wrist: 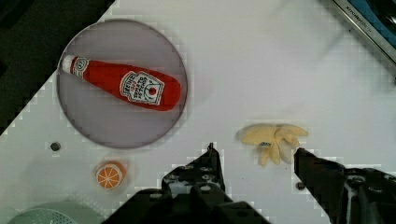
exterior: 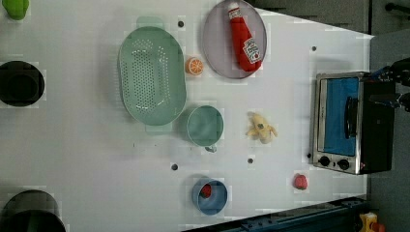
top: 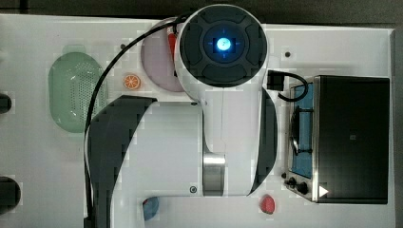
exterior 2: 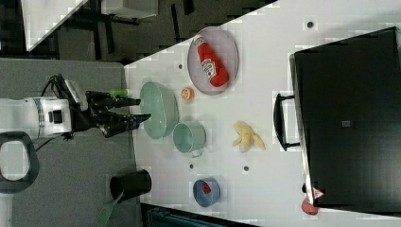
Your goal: Pick Banana and place it in mug.
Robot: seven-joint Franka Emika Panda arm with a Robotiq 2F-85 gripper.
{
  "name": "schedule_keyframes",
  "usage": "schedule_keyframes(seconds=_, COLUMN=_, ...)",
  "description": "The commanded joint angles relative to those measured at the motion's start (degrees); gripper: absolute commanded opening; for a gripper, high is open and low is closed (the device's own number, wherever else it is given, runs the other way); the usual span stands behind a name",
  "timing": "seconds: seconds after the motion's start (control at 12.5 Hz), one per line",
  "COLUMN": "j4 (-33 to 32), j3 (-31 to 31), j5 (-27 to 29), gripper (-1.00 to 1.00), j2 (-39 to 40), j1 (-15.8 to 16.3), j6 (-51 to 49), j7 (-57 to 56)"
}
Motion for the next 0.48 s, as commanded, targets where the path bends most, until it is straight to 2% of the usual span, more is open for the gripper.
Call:
schedule_keyframes(seconds=0.08, j4=-13.1, j3=-1.2, j5=-1.1, gripper=0.48, j2=-20.5, j1=-1.7, j6=-12.3, j7=1.8)
schedule_keyframes(seconds=0.24, j4=-14.8, j3=-1.2, j5=-1.1, gripper=0.91, j2=-20.1, j1=-1.7, j6=-11.5, j7=1.8)
schedule_keyframes(seconds=0.32, j4=-16.1, j3=-1.2, j5=-1.1, gripper=1.0, j2=-19.6, j1=-1.7, j6=-10.3, j7=1.5)
schedule_keyframes(seconds=0.48, j4=-19.7, j3=-1.1, j5=-1.1, gripper=1.0, j2=-18.1, j1=-1.6, j6=-5.6, j7=-1.7)
